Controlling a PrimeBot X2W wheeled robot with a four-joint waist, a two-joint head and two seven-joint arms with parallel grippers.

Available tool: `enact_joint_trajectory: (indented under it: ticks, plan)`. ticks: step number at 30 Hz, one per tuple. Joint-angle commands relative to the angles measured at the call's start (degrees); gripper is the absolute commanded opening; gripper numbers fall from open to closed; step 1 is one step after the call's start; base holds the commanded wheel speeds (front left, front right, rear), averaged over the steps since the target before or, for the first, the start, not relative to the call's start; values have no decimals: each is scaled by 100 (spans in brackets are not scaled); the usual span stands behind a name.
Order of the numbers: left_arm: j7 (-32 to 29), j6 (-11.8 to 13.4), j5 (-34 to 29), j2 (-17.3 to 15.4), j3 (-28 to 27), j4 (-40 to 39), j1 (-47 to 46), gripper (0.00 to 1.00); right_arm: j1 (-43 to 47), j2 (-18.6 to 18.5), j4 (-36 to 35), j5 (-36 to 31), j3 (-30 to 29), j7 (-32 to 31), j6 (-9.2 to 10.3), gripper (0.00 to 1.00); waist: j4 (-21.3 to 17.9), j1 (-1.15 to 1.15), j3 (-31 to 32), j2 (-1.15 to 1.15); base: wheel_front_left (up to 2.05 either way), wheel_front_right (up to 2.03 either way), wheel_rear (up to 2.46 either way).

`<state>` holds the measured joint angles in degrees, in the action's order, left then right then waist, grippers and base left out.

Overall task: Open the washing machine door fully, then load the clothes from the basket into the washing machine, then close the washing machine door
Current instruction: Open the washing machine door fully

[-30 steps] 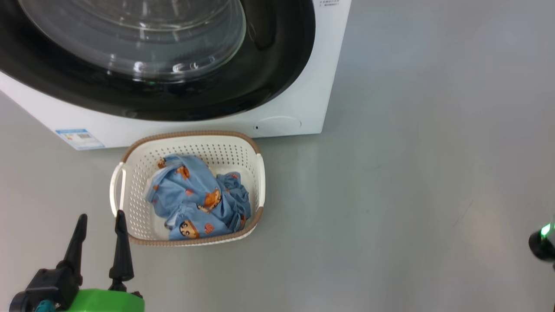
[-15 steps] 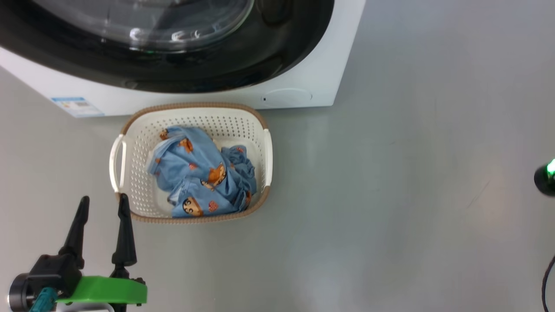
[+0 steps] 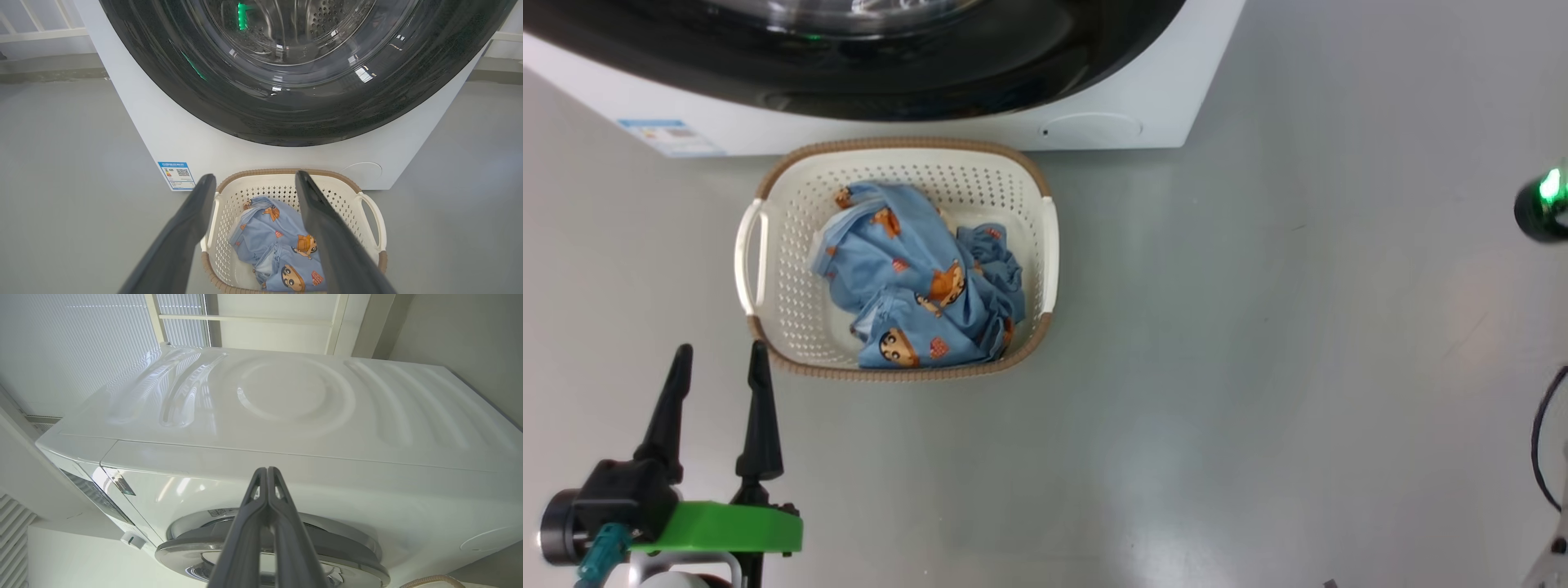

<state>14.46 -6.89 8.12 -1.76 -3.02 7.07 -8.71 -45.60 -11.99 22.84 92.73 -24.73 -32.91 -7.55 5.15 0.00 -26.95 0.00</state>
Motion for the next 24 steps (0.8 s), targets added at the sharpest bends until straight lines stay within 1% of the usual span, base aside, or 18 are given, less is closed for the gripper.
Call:
enact_joint_trajectory:
  ticks: [1, 9, 18, 24]
  plan:
    - [54, -32, -35, -111, -139, -124, -46, 100, -175, 9, -151, -63, 139, -78, 6, 0, 99, 0, -90, 0, 0, 0, 0]
    - [54, -22, 119, -111, 27, -64, -43, 100, -622, -34, -68, -195, 384, -330, 6, 0, 371, 0, -112, 0, 0, 0, 0]
    - [54, 70, 344, -111, 187, -83, -20, 100, -969, -141, -29, -305, 601, -529, 6, 0, 684, 0, -246, 0, 0, 0, 0]
    - [54, 124, 412, -111, 273, -156, -24, 100, -1262, -145, -27, -353, 741, -569, 6, 0, 846, 0, -366, 0, 0, 0, 0]
